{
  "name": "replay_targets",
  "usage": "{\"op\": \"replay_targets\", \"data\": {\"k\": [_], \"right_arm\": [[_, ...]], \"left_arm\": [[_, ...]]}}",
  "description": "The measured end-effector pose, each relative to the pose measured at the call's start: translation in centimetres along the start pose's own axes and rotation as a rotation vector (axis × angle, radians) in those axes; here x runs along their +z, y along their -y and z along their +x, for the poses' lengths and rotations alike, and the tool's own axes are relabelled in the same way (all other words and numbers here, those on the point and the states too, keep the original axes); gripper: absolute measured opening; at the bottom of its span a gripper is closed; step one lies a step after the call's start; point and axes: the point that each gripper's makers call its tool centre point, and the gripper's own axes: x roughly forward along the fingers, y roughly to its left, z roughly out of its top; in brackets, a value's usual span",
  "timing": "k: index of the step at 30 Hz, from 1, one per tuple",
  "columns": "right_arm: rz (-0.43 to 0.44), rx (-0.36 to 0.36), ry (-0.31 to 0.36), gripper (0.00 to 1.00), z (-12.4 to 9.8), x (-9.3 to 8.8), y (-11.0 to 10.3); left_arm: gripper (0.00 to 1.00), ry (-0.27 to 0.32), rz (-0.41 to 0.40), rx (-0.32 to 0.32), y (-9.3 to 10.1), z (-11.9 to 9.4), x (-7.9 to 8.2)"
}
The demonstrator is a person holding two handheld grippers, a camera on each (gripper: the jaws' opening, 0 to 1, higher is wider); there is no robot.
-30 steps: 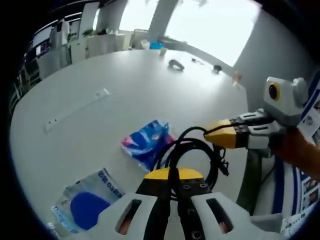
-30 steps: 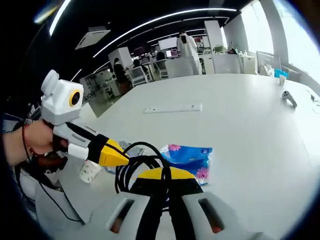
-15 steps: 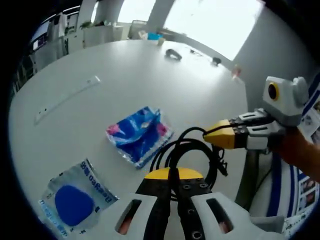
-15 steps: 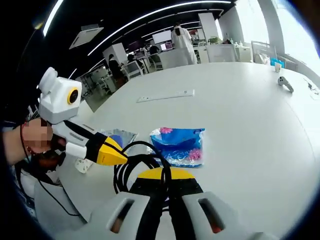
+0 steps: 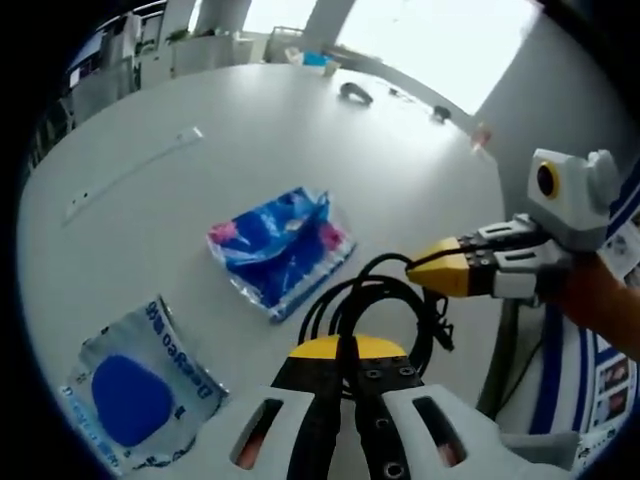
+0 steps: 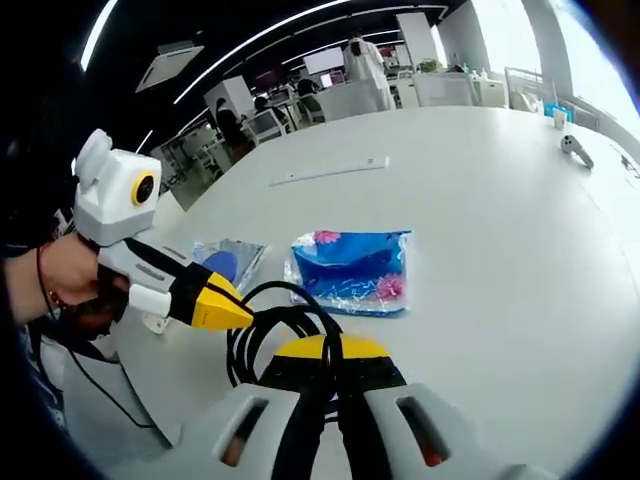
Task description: Arrange the tabletop items into an orderly group along one side of the table until the central work area is clear of visible clutter.
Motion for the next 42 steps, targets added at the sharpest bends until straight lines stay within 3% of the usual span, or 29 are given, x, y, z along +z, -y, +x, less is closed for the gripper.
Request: {"op": "replay_targets", "data": {"k": [18, 42], "right_arm": [[-0.009, -0.004, -0.047, 0.00, 1.5, -2.0, 0.6], [-0.049, -0.024, -0.075, 0.00, 3.1, -3.0, 1.3]], "left_arm": [[0.00, -0.024, -0.022, 0.018, -0.7, 1.5, -1.6], [0.00, -0.014, -0.012, 0.071, -1.9, 3.0, -2.6]]}}
